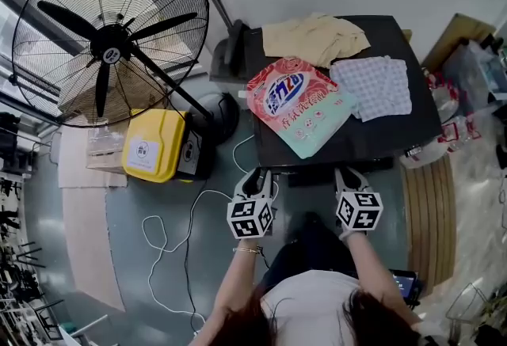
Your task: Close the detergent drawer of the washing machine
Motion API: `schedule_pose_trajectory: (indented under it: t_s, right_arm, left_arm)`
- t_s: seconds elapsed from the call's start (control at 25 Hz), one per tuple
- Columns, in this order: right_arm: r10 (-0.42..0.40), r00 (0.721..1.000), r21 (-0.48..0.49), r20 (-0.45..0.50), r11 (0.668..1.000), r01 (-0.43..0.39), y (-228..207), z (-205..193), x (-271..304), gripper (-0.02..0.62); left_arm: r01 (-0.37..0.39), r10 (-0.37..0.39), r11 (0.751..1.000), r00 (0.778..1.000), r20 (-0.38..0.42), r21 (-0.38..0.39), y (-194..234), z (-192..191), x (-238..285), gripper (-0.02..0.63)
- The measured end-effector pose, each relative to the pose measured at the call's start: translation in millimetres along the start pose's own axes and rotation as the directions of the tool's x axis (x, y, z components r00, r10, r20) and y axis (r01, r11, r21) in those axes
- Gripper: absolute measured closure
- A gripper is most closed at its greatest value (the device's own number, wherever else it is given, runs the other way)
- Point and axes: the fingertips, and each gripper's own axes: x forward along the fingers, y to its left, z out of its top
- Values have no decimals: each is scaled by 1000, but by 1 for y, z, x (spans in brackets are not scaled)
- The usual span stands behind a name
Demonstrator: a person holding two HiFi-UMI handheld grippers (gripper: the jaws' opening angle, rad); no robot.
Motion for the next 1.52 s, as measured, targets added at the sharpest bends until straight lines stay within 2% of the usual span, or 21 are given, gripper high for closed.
schedule_pose_trajectory:
  t_s: [0.44, 0.88, 1.08, 1.24, 1.52]
  right_arm:
    - [22, 1000, 36, 21, 999, -22, 2, 5, -8, 538]
    - [77, 992, -1, 96, 997, -77, 21, 20, -30, 538]
    - [117, 986, -65, 119, 992, -110, 39, 24, -46, 538]
    - [176, 962, -95, 210, 983, -159, 57, 40, -66, 540]
    - [241, 939, -208, 244, 959, -192, 87, 55, -97, 540]
  left_arm:
    - [-3, 3, 1000, 1000, -3, 13, 1, -5, -15, 489]
    - [10, -14, 999, 997, 70, 52, -9, 18, -37, 496]
    - [23, -32, 996, 994, 105, 85, -16, 29, -53, 510]
    - [29, -43, 993, 991, 130, 111, -23, 36, -68, 534]
    - [47, -71, 988, 984, 164, 144, -38, 50, -99, 574]
